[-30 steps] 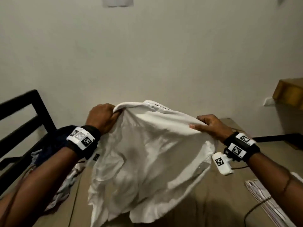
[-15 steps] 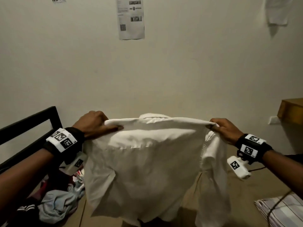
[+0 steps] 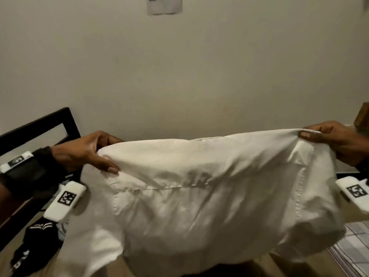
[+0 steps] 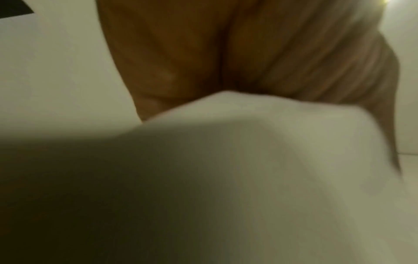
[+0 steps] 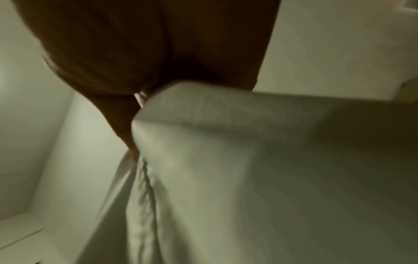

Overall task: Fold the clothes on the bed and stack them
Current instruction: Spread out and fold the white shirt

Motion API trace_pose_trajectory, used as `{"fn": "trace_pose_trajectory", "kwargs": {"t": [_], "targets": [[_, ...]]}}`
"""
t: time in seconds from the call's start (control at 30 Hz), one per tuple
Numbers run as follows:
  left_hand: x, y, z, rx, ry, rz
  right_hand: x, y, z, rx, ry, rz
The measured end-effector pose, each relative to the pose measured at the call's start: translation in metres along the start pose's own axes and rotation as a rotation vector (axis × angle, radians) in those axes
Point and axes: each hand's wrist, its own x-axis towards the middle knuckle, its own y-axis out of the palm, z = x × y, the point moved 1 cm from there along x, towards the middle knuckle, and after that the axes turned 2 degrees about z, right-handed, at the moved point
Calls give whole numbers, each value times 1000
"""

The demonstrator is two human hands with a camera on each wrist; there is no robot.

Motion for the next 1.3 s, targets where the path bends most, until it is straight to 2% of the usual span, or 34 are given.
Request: {"fn": "trace_pose_trajectory", "kwargs": {"t": [0.1, 0.2, 0.27, 0.43, 0.47, 0.5, 0.57, 0.63, 0.7, 0.77, 0.8, 0.87, 0.93, 1.03, 1.13, 1.17, 1.23, 1.3], "targets": [[49, -15, 40, -86, -43, -28, 40, 1, -27, 70, 100, 48], [115, -37, 103, -78, -189, -110, 98, 7, -79, 115, 203, 14], [164, -48, 143, -26, -293, -158, 146, 14, -122, 61, 247, -36], [294, -52, 232, -66, -329, -499, 259, 34, -245, 1, 423, -156], [317, -46, 253, -100, -333, -532, 274, 42, -270, 36, 457, -175], [334, -41, 270, -84, -349, -567, 283, 52, -290, 20, 483, -196], [358, -24, 310, 121, -372, -538, 280, 84, -333, -258, 535, -81], [356, 8, 353, 253, -422, -431, 244, 129, -383, -587, 552, 127], [326, 44, 392, 297, -501, -403, 186, 174, -427, -765, 503, 428], [273, 83, 436, 317, -720, -425, 122, 212, -454, -772, 583, 681], [239, 103, 457, 332, -872, -412, 92, 226, -464, -773, 627, 758], [173, 145, 498, 369, -1116, -350, 50, 240, -471, -885, 613, 772], [124, 181, 515, 314, -1241, -309, 40, 245, -478, -949, 608, 742], [97, 223, 502, 204, -1211, -339, 49, 250, -478, -970, 623, 688], [95, 237, 490, 133, -1167, -420, 50, 259, -471, -1010, 662, 662], [97, 234, 486, 68, -1131, -501, 49, 260, -470, -1021, 681, 635], [97, 212, 467, -4, -993, -793, 47, 265, -465, -1030, 722, 606], [96, 176, 441, 119, -848, -1054, 45, 268, -466, -1025, 731, 568]]}}
